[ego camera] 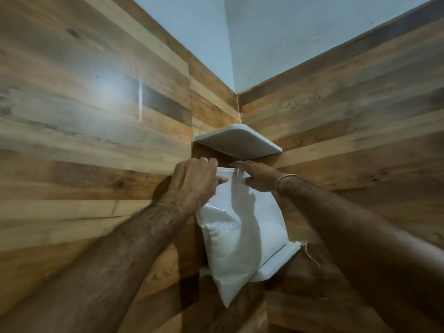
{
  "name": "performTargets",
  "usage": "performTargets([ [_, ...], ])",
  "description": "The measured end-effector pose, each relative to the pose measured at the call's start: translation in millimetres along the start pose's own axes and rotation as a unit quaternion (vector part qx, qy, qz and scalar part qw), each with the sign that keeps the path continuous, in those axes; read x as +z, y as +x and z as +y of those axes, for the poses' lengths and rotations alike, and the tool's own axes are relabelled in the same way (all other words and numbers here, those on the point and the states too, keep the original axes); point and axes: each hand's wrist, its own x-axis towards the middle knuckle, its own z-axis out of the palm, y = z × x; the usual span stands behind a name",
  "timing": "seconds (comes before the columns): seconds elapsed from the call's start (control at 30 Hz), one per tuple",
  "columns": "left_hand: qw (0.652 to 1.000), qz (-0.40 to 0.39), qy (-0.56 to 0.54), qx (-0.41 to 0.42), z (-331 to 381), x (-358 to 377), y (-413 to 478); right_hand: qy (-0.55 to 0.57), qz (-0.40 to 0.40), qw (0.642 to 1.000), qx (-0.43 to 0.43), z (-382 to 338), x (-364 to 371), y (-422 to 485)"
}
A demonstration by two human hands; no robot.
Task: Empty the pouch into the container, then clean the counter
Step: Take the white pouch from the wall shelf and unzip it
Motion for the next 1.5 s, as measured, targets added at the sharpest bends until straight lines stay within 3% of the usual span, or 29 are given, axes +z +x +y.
performTargets([
  [0.13, 0.998, 0.051, -0.007, 0.042, -10.3, -7.1, -11.0, -0.06, 0.001, 0.998, 0.005, 3.3, -6.8, 8.0],
  [0.33, 0.997, 0.046, -0.043, 0.038, -17.3, -20.7, -17.1, -0.136, 0.023, 0.99, 0.021, 27.9, -28.1, -26.7],
  [0.5, 0.995, 0.056, -0.064, 0.061, 2.4, -62.9, -22.6, -0.171, 0.056, 0.983, 0.034, 40.9, -80.0, -97.7],
  [0.67, 0.987, 0.116, -0.083, 0.071, 34.6, -106.4, -37.6, -0.233, 0.108, 0.966, 0.038, 54.4, -125.3, -177.6],
  [0.83, 0.982, 0.101, -0.132, 0.084, 92.0, -125.6, -94.6, -0.204, 0.064, 0.976, 0.029, 66.2, -143.9, -281.7],
  [1.13, 0.951, -0.085, -0.292, 0.06, 228.2, -156.8, -306.0, -0.066, -0.164, 0.979, 0.097, 81.7, -107.6, -527.2],
  [1.2, 0.931, -0.135, -0.333, 0.06, 254.9, -160.4, -362.8, -0.033, -0.198, 0.973, 0.114, 79.5, -87.4, -574.7],
  [1.3, 0.874, -0.251, -0.416, 0.027, 283.5, -165.1, -442.5, -0.032, -0.248, 0.957, 0.146, 73.4, -53.7, -634.7],
  [1.5, 0.886, -0.344, -0.312, -0.007, 319.0, -173.9, -569.9, -0.035, -0.338, 0.924, 0.175, 63.7, 22.3, -718.3],
])
